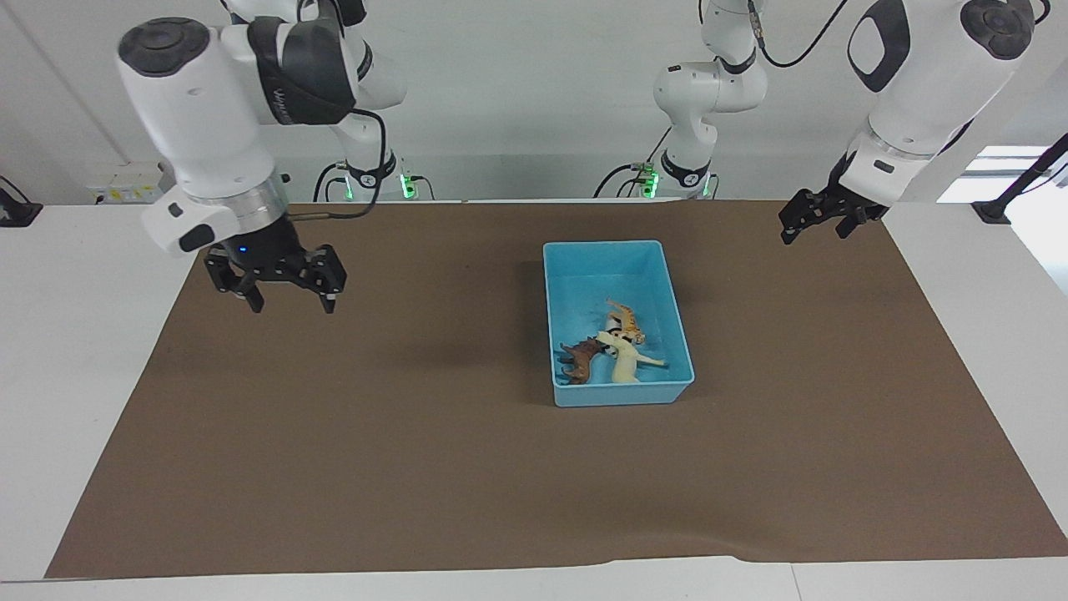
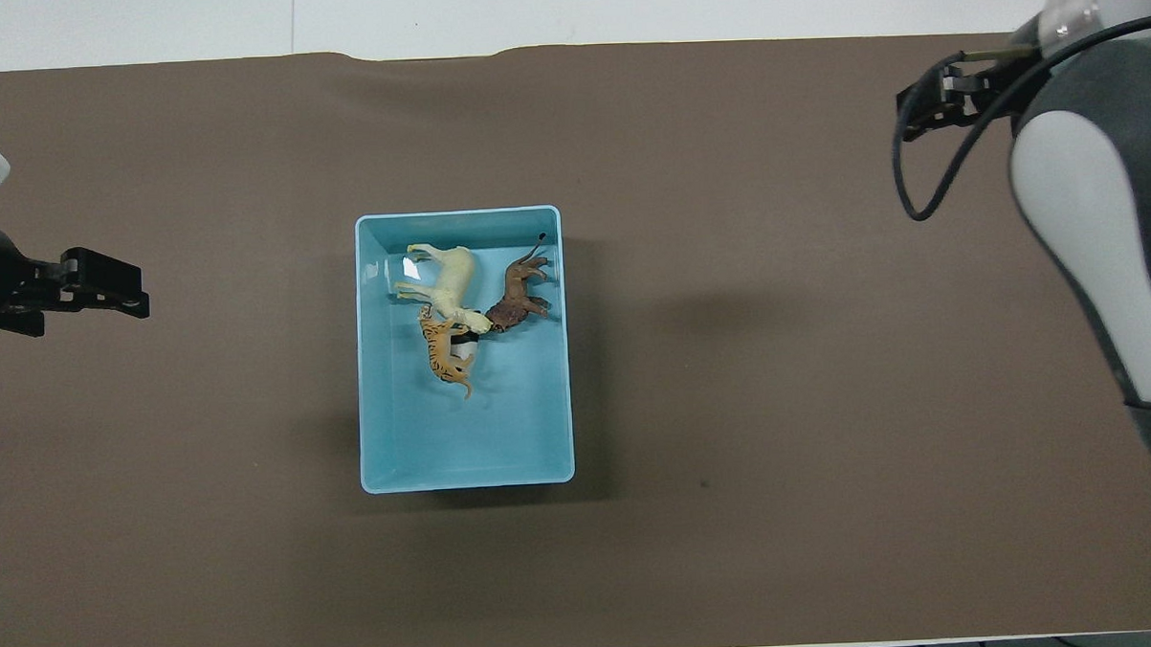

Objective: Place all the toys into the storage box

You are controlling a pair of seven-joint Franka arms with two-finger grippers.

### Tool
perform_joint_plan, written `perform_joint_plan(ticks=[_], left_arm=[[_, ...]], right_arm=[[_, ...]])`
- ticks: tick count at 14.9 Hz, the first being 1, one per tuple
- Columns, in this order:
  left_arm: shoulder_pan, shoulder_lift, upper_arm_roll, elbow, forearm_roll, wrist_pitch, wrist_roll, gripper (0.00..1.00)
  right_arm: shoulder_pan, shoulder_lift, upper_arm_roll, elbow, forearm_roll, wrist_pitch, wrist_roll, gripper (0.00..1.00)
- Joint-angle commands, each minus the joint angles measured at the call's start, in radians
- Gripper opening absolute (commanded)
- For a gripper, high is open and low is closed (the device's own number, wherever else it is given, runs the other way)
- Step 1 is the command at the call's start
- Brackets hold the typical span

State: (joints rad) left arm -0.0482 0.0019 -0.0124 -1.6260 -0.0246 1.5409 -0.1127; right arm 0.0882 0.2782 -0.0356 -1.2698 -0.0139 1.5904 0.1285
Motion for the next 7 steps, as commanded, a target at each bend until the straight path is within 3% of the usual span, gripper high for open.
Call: perform_joint_plan(ticks=[1, 5, 7], left_arm=[[-0.001, -0.002, 0.000, 0.015, 0.012, -0.028, 0.016, 1.00], [-0.005, -0.002, -0.001, 0.012, 0.014, -0.018, 0.031, 1.00], [-0.004, 0.004, -0.001, 0.014, 0.015, -0.018, 0.039, 1.00]], right_arm=[[-0.093, -0.115, 0.014, -0.117, 0.032, -0.038, -0.076, 1.00], [-0.165, -0.304, 0.016, -0.327, 0.032, -0.044, -0.075, 1.00], [-0.171, -0.318, 0.017, -0.320, 0.035, -0.053, -0.070, 1.00]])
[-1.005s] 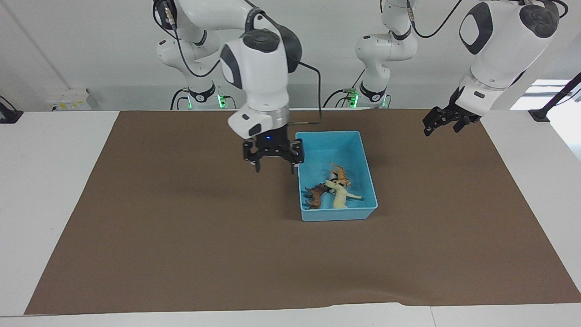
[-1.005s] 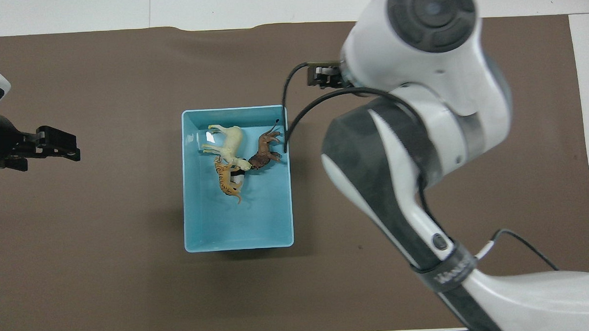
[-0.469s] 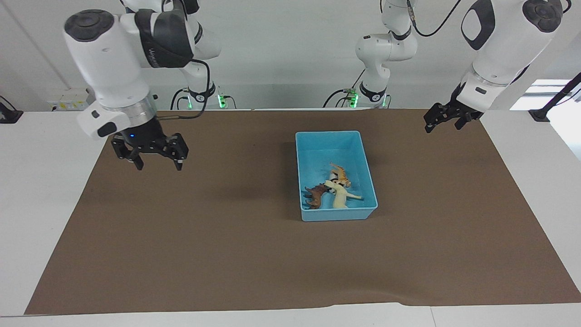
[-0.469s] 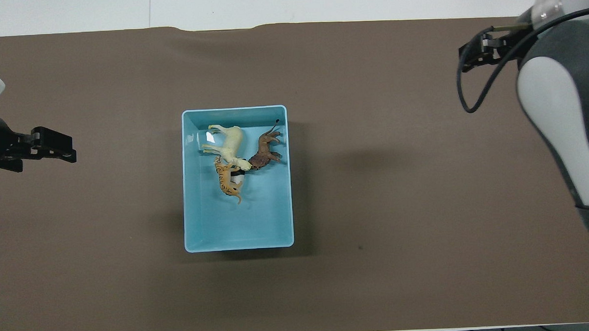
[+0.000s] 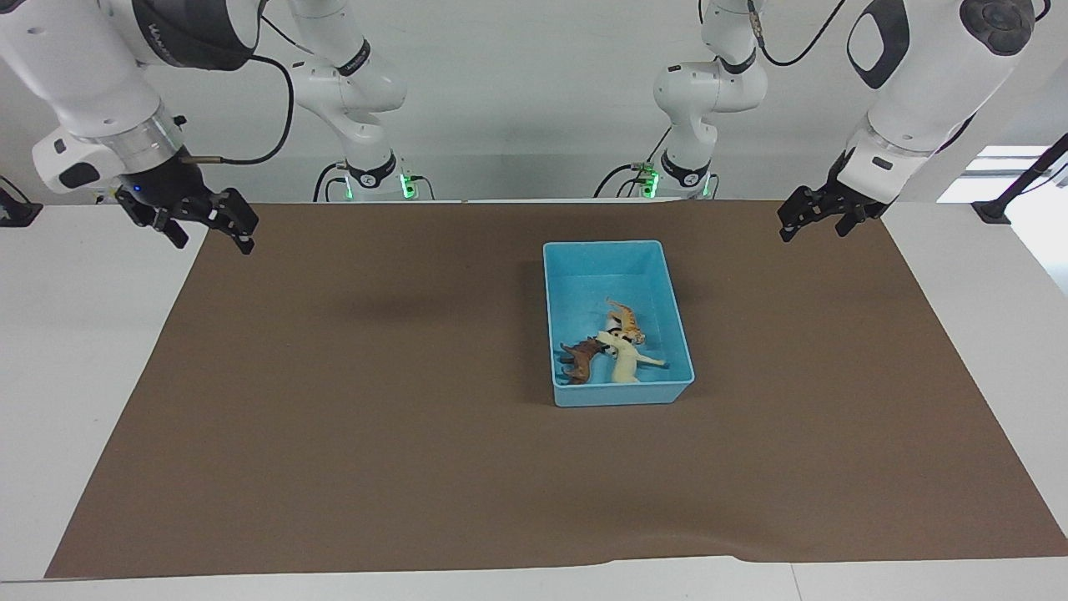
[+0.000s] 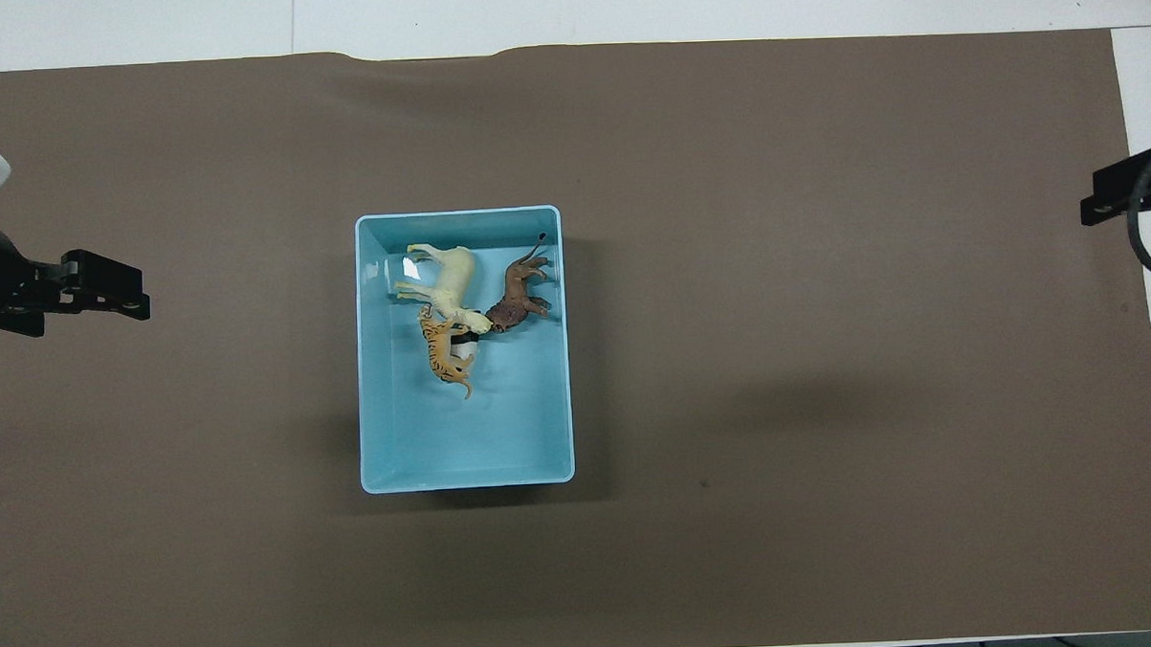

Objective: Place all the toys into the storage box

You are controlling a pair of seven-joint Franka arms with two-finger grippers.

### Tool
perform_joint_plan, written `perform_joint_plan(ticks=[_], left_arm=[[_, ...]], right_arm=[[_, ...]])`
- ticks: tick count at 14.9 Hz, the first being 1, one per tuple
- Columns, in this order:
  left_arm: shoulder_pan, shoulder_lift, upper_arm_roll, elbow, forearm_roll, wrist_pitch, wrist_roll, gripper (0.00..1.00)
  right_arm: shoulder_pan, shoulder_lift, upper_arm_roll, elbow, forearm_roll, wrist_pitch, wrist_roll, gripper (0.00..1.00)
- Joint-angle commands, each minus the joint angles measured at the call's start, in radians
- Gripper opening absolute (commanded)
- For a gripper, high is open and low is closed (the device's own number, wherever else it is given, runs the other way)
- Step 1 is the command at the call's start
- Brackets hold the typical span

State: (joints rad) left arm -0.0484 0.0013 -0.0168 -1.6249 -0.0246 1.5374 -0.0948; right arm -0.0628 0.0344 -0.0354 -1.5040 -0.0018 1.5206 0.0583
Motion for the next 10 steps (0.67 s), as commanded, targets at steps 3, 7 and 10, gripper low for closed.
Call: perform_joint_plan(ticks=[3, 7, 10], left_arm=[[-0.004, 0.005, -0.002, 0.010, 0.012, -0.022, 0.023, 1.00], [0.004, -0.009, 0.003, -0.027, 0.008, -0.002, 0.017, 1.00], [-0.004, -0.015, 0.003, -0.029, 0.009, -0.010, 0.012, 1.00]], right_arm=[[-0.023, -0.070, 0.019, -0.076, 0.023, 0.035, 0.005, 1.00], [-0.025, -0.070, 0.020, -0.081, 0.022, 0.033, 0.005, 1.00], [-0.025, -0.068, 0.022, -0.079, 0.019, 0.030, -0.003, 1.00]])
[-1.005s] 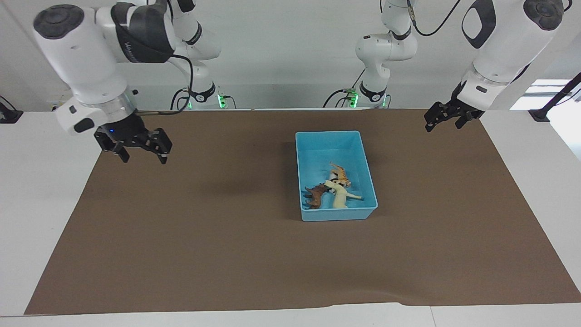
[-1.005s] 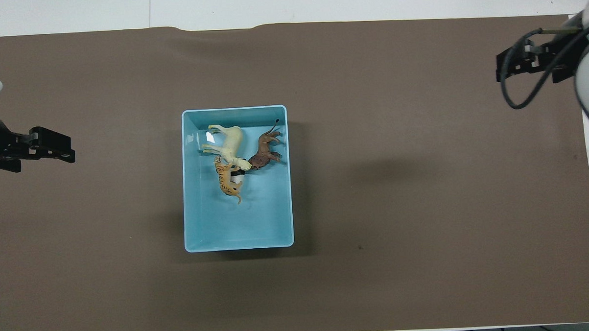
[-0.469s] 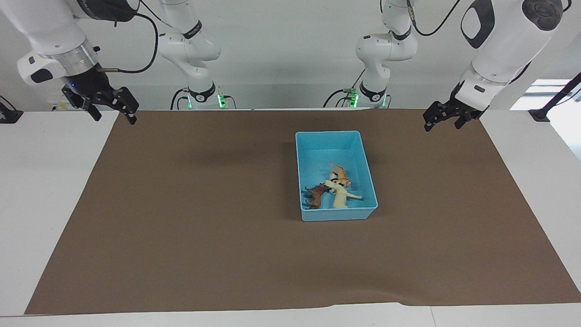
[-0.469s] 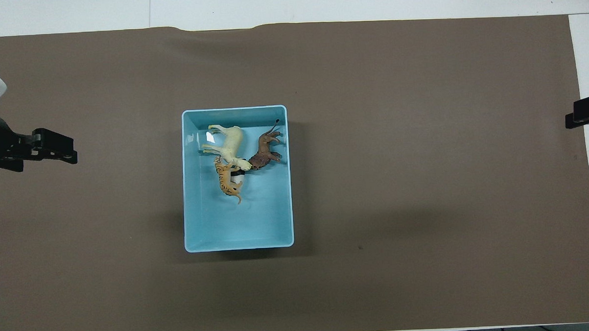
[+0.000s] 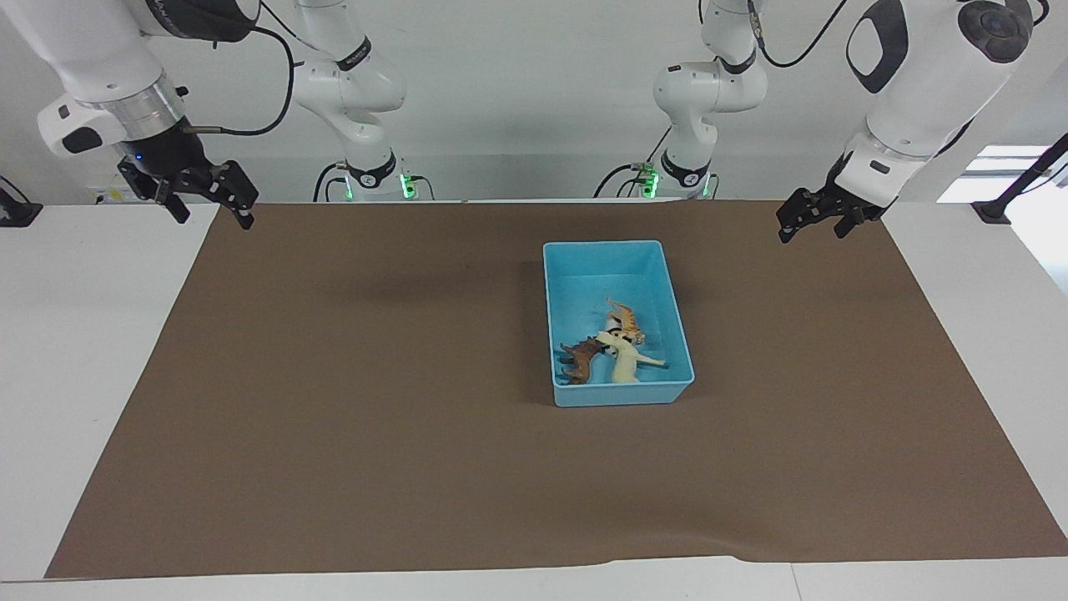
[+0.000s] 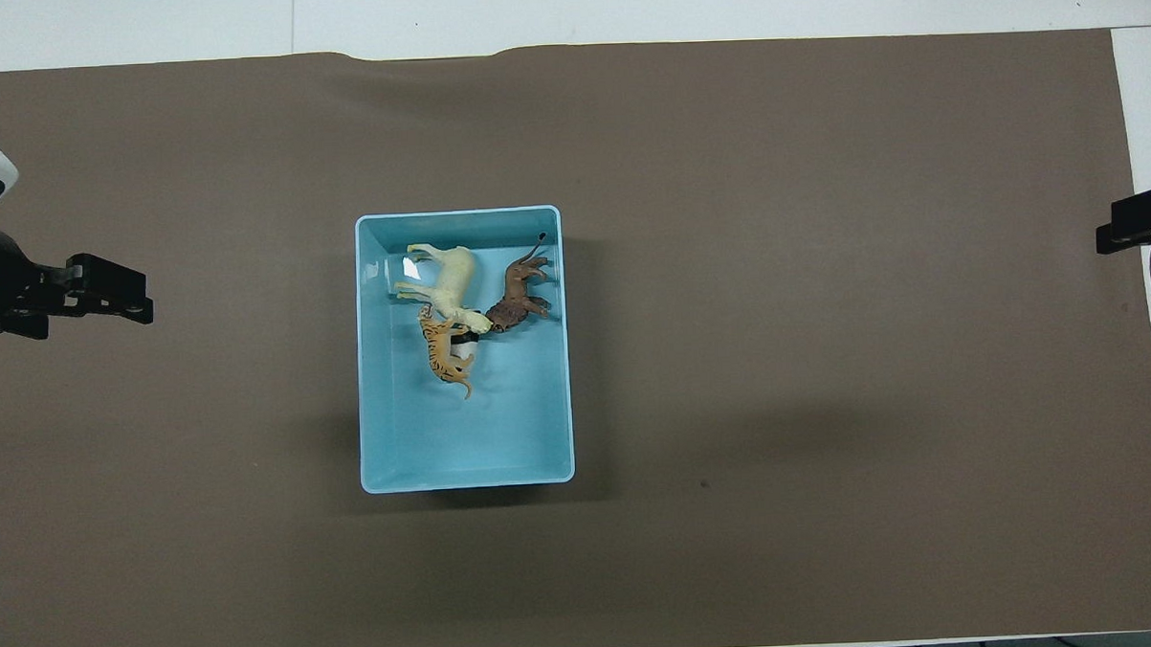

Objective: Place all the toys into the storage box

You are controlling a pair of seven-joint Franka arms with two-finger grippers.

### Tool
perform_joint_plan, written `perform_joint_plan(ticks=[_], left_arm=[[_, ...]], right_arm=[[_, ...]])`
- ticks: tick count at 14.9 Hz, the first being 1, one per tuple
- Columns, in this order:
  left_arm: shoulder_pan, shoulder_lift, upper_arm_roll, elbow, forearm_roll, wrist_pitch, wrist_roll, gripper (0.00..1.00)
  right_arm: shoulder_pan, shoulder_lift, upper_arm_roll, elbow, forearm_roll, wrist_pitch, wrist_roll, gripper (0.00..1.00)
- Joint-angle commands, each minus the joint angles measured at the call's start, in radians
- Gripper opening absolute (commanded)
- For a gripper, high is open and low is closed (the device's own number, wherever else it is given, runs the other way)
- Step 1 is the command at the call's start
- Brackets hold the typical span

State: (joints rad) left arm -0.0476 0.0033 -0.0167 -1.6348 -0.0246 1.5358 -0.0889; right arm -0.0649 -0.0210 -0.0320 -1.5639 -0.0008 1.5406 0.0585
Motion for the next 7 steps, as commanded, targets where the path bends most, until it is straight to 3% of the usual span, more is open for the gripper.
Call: perform_joint_plan(ticks=[1, 7], left_arm=[[-0.003, -0.017, 0.003, -0.019, 0.009, -0.003, 0.006, 1.00], [0.003, -0.017, 0.004, -0.019, 0.009, -0.006, 0.006, 1.00]], right_arm=[[-0.023, -0.014, 0.017, -0.019, 0.016, 0.010, -0.005, 1.00], [-0.016, -0.017, 0.018, -0.024, 0.002, 0.009, -0.023, 1.00]])
